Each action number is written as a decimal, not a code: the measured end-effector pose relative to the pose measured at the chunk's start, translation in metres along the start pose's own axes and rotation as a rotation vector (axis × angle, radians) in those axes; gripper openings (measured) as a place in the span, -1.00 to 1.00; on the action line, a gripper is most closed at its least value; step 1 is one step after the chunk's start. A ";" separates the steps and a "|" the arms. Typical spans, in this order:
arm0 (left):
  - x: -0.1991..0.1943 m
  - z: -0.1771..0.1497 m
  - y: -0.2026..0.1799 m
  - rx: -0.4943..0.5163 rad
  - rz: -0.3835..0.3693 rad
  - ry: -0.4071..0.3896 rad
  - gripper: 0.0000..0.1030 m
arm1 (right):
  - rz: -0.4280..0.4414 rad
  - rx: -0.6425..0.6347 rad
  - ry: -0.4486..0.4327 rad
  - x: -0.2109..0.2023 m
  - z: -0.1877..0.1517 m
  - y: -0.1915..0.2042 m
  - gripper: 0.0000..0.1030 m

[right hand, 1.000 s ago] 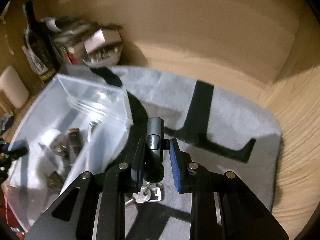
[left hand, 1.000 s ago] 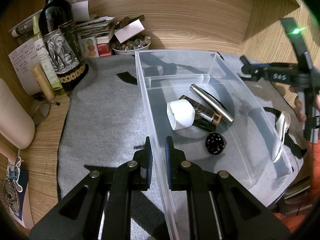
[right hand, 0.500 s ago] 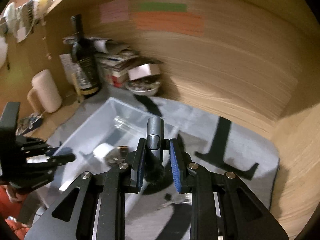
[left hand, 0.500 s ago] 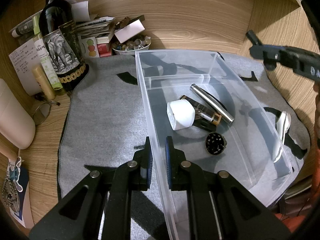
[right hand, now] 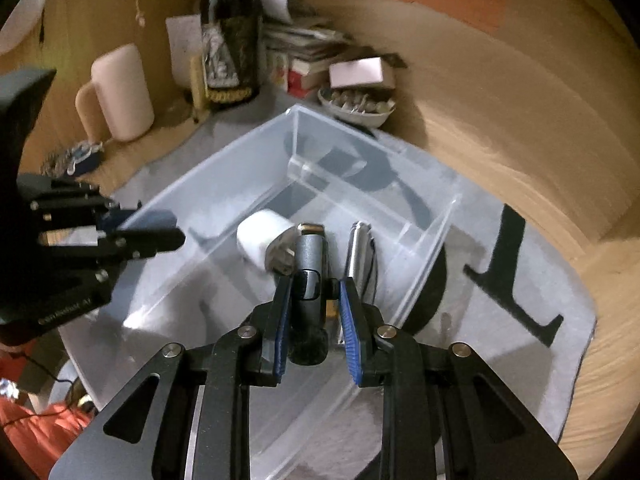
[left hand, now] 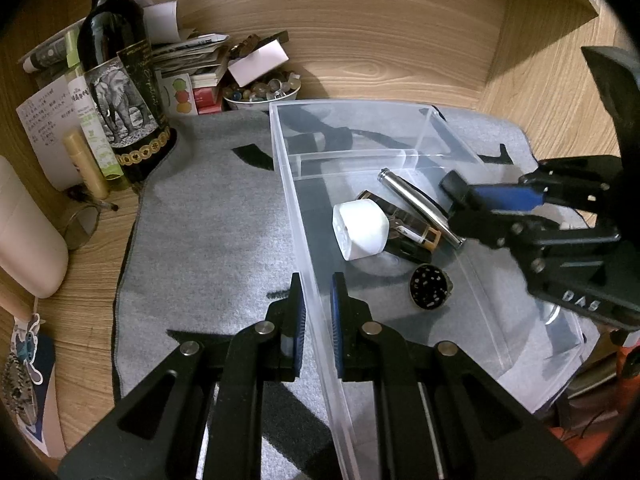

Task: Organize rigid objects
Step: 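Lower the black plug into the clear box and release it, then grasp the silver keys on the mat with the right gripper and lift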

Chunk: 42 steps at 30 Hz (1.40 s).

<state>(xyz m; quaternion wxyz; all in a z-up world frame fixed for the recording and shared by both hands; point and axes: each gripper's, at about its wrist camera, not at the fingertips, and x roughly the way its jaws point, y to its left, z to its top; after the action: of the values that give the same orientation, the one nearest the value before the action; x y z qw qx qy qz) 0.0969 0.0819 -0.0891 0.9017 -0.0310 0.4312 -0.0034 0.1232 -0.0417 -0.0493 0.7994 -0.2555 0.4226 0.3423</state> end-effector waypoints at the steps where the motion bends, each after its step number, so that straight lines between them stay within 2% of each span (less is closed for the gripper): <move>1: 0.000 0.000 0.000 0.000 0.000 0.000 -0.80 | -0.003 -0.004 0.008 0.002 0.000 0.001 -0.59; 13: 0.000 0.000 -0.001 0.001 0.002 0.000 -0.80 | 0.008 -0.004 0.041 0.009 0.002 0.006 -0.58; 16: 0.000 -0.001 -0.001 0.001 0.002 0.000 -0.80 | 0.008 -0.001 0.035 0.007 0.002 0.005 -0.39; 18: 0.000 -0.001 -0.001 0.001 0.002 0.000 -0.80 | 0.000 0.000 0.015 0.002 0.003 0.004 -0.18; 28: 0.000 -0.001 -0.001 0.001 0.002 0.000 -0.80 | -0.057 0.050 -0.107 -0.036 0.012 -0.018 0.23; 30: 0.000 -0.001 -0.001 0.001 0.002 0.000 -0.80 | -0.073 0.072 -0.133 -0.045 0.012 -0.026 0.37; 37: 0.000 -0.001 -0.001 0.001 0.002 -0.001 -0.80 | -0.139 0.158 -0.165 -0.061 0.005 -0.063 0.38; 42: 0.000 -0.001 -0.002 0.001 0.003 -0.001 -0.80 | -0.160 0.208 -0.096 -0.047 -0.012 -0.086 0.46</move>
<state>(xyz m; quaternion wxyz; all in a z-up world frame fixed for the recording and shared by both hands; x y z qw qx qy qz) 0.0962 0.0798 -0.0894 0.9019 -0.0298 0.4308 -0.0022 0.1635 -0.1200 -0.0048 0.8655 -0.1876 0.3953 0.2437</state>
